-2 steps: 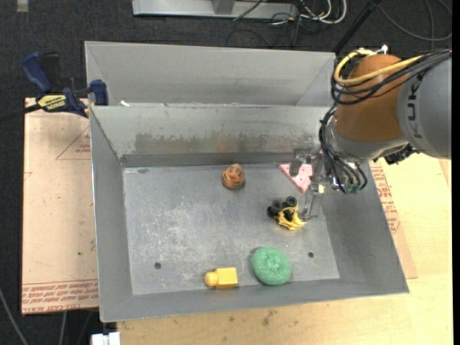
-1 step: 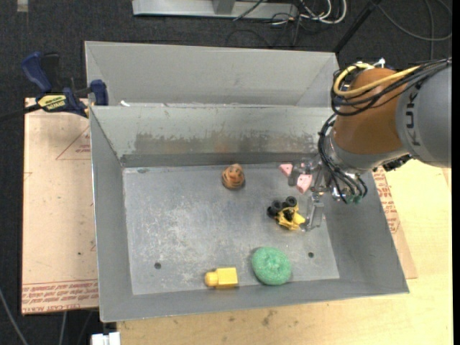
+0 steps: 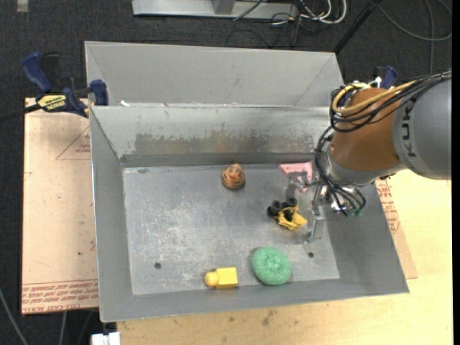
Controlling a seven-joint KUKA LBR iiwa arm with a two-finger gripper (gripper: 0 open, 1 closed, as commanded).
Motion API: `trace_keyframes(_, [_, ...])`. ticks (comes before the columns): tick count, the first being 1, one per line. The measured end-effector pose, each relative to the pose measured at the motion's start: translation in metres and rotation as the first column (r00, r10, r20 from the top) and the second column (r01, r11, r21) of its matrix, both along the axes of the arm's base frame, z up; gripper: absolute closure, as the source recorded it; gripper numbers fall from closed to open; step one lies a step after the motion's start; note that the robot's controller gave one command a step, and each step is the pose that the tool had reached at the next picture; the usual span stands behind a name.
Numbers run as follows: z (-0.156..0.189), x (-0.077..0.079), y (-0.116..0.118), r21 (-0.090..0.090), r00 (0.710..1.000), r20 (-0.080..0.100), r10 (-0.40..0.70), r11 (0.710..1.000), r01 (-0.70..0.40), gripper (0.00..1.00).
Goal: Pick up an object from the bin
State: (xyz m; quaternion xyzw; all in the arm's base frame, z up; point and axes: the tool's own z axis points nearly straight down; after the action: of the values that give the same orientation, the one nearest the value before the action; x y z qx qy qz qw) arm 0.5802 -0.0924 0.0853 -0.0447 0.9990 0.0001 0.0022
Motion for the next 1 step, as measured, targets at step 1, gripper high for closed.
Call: trace_keyframes(1, [-0.0139,0.0168,0.0146,-0.001,0.968,0.003,0.252,0.968,-0.252,1.0])
